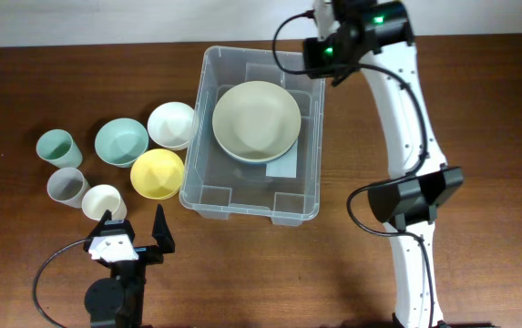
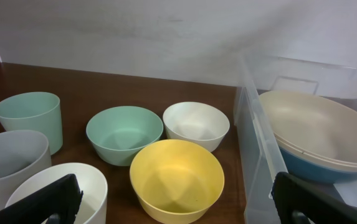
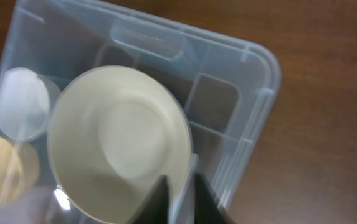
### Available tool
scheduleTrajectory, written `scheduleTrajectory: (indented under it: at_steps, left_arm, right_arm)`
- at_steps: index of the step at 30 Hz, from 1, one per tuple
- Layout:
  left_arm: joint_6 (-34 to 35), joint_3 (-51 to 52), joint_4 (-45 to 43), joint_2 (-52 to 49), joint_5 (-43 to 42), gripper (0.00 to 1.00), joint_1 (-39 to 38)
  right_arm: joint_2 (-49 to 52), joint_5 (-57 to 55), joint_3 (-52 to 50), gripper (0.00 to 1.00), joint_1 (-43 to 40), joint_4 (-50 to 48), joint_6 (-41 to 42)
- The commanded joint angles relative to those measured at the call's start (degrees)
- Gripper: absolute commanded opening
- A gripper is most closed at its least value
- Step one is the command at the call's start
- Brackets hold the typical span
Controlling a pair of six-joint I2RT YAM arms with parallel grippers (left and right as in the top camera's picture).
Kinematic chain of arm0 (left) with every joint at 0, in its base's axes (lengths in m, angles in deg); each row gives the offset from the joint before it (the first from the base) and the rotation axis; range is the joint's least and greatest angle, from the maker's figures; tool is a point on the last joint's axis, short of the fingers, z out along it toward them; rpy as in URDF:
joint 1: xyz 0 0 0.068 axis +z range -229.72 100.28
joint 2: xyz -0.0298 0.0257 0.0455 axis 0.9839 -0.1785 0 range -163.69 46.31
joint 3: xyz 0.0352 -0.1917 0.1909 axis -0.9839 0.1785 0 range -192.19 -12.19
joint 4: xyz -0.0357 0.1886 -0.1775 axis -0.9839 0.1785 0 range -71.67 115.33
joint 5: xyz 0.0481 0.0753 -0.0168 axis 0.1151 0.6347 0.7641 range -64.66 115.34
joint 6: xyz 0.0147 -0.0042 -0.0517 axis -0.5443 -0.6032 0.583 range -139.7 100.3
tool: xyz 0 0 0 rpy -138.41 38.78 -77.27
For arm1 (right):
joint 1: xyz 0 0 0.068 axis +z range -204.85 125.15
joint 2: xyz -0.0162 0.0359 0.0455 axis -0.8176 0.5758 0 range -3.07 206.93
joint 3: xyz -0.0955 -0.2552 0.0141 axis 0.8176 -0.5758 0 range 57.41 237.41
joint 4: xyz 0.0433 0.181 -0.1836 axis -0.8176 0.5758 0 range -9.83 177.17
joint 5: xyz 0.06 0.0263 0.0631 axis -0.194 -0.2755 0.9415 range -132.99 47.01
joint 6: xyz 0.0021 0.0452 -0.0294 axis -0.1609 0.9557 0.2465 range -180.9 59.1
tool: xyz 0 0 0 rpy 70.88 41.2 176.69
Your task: Pack container
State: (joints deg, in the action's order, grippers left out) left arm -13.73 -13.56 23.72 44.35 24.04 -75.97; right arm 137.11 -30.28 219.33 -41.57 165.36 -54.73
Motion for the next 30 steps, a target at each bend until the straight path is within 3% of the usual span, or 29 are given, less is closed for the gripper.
scheduleTrajectory:
  at_steps: [1,14,23,30]
  left_arm:
    - [-0.92,0.37,-0.02,0.42,-0.42,1.00,-0.24]
    - [-0.92,0.37,-0.02,0.42,-0.42,1.00,-0.24]
    - [-0.92,0.37,-0.02,0.42,-0.44,1.00,-0.24]
    - [-0.92,0.37,-0.02,0.42,-0.42,1.00,-0.24]
  right_arm:
    - [-0.90,1.42,-0.55,0.04,0.98,-0.13,1.01]
    - [1.97,0.96,-15.52,0.04,4.28,-5.75,0.07]
    - [1.66,-1.25,-16.85,0.04,3.78,4.22,-4.94]
    - [1.66,-1.38,-16.85,0.04,1.55,5.53,-8.41]
